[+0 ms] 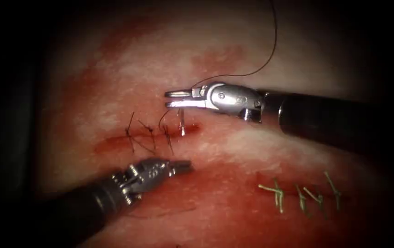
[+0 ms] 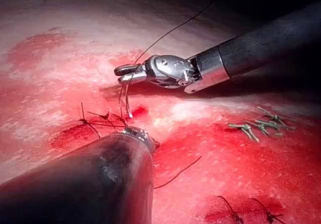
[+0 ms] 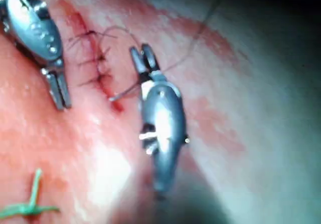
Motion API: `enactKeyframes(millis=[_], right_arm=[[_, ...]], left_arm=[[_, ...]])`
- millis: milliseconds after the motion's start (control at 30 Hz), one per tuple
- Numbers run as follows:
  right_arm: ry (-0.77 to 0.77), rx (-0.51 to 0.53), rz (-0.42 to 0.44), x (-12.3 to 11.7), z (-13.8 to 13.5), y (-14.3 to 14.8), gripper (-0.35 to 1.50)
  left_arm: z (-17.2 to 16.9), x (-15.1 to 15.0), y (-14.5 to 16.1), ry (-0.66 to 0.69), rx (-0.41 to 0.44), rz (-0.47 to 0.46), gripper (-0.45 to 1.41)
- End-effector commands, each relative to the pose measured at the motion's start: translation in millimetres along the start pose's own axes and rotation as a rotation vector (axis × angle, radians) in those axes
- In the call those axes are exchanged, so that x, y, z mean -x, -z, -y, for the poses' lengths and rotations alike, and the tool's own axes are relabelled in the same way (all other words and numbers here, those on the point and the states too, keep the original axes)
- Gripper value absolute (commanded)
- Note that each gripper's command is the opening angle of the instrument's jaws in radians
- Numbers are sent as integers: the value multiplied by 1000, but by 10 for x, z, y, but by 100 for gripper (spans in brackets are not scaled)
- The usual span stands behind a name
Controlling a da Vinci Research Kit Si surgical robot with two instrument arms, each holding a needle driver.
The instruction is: Wound Closure
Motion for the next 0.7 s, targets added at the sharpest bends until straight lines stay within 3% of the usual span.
enactKeyframes(millis=[33, 700], right_arm=[[-5, -4, -1, 3, -2, -7, -35], [-117, -35, -1, 1, 3, -8, -35]], left_arm=[[3, -1, -6, -1, 1, -1, -11], [17, 9, -10, 13, 7, 10, -11]])
